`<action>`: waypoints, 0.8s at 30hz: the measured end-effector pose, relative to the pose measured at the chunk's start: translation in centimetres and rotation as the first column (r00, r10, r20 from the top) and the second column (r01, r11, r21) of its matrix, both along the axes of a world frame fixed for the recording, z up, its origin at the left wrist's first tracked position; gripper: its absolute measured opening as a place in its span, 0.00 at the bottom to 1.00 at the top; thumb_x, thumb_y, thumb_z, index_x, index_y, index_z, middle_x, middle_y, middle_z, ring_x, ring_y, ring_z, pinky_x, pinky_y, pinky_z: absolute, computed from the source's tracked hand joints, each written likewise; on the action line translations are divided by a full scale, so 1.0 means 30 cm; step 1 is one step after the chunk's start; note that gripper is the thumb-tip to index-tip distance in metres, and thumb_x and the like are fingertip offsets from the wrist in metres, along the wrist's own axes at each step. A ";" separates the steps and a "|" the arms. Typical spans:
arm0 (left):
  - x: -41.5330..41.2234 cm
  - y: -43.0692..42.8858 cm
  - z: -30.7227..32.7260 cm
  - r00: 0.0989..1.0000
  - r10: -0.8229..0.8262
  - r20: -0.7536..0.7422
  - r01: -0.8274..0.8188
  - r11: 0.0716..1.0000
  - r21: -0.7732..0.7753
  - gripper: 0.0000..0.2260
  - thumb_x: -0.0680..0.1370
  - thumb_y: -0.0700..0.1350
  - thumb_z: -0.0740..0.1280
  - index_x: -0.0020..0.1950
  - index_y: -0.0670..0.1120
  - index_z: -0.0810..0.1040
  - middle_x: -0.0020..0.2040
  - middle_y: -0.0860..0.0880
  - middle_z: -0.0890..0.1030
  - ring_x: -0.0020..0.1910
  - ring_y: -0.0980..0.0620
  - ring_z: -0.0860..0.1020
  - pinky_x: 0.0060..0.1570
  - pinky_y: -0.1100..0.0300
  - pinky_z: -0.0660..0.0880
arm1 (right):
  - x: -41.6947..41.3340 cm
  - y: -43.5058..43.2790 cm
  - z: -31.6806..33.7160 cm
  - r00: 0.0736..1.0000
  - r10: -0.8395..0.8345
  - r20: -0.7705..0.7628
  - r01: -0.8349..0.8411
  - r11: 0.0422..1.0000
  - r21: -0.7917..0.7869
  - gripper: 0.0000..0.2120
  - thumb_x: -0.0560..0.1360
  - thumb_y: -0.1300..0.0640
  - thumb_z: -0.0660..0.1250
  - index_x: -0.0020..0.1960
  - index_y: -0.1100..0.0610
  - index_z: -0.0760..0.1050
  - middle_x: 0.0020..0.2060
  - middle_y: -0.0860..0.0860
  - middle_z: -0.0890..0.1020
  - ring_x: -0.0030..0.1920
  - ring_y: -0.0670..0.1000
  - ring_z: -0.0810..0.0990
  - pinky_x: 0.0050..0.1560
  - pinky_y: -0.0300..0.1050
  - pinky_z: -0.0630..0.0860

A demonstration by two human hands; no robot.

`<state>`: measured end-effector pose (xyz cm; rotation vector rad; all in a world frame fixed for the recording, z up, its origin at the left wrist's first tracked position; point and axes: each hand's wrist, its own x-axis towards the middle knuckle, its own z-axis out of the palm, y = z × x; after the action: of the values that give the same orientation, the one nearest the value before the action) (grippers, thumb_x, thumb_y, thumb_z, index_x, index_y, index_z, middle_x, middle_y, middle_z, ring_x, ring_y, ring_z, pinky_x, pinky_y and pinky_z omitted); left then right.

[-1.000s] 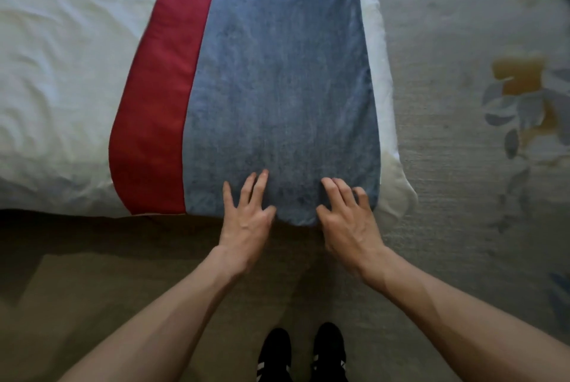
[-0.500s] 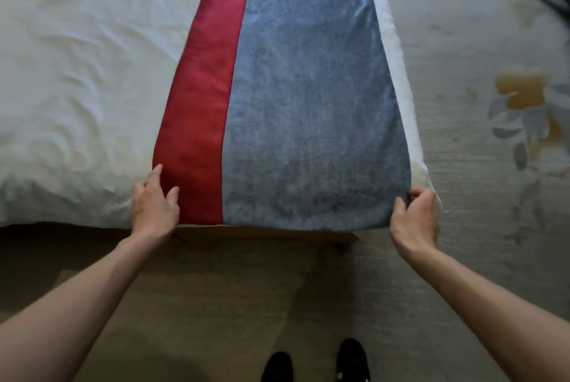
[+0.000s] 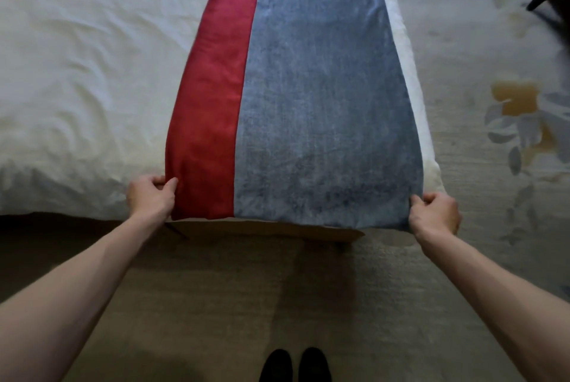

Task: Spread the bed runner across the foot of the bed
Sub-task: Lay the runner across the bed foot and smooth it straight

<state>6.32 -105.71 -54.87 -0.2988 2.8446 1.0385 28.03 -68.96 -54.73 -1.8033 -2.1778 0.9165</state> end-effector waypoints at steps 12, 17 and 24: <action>0.066 -0.023 -0.011 0.997 0.015 -0.079 -0.022 0.995 -0.098 0.10 0.76 0.42 0.68 0.50 0.35 0.81 0.45 0.36 0.82 0.46 0.38 0.79 0.48 0.50 0.73 | 0.078 -0.006 0.000 0.999 0.036 -0.008 -0.036 0.999 0.004 0.08 0.76 0.56 0.67 0.40 0.59 0.77 0.40 0.58 0.80 0.48 0.61 0.78 0.46 0.47 0.69; 0.117 -0.056 -0.024 0.997 0.012 -0.073 -0.022 0.991 -0.133 0.10 0.75 0.42 0.69 0.50 0.36 0.81 0.45 0.37 0.83 0.47 0.37 0.79 0.52 0.47 0.73 | 0.139 -0.023 -0.020 0.998 0.056 0.007 -0.056 0.998 0.015 0.07 0.75 0.57 0.67 0.41 0.60 0.77 0.42 0.61 0.82 0.48 0.62 0.78 0.46 0.48 0.69; 0.199 -0.096 -0.064 0.998 0.066 -0.004 -0.066 0.988 -0.139 0.11 0.76 0.43 0.69 0.52 0.37 0.81 0.47 0.37 0.82 0.50 0.37 0.78 0.52 0.48 0.73 | 0.225 -0.069 -0.070 0.998 0.059 0.035 -0.060 0.998 0.008 0.07 0.76 0.58 0.66 0.40 0.60 0.77 0.40 0.60 0.81 0.46 0.62 0.78 0.45 0.51 0.71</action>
<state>12.30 -108.60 -56.79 -0.4070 2.9306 0.8519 34.77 -71.02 -56.83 -1.7725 -2.2645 0.8928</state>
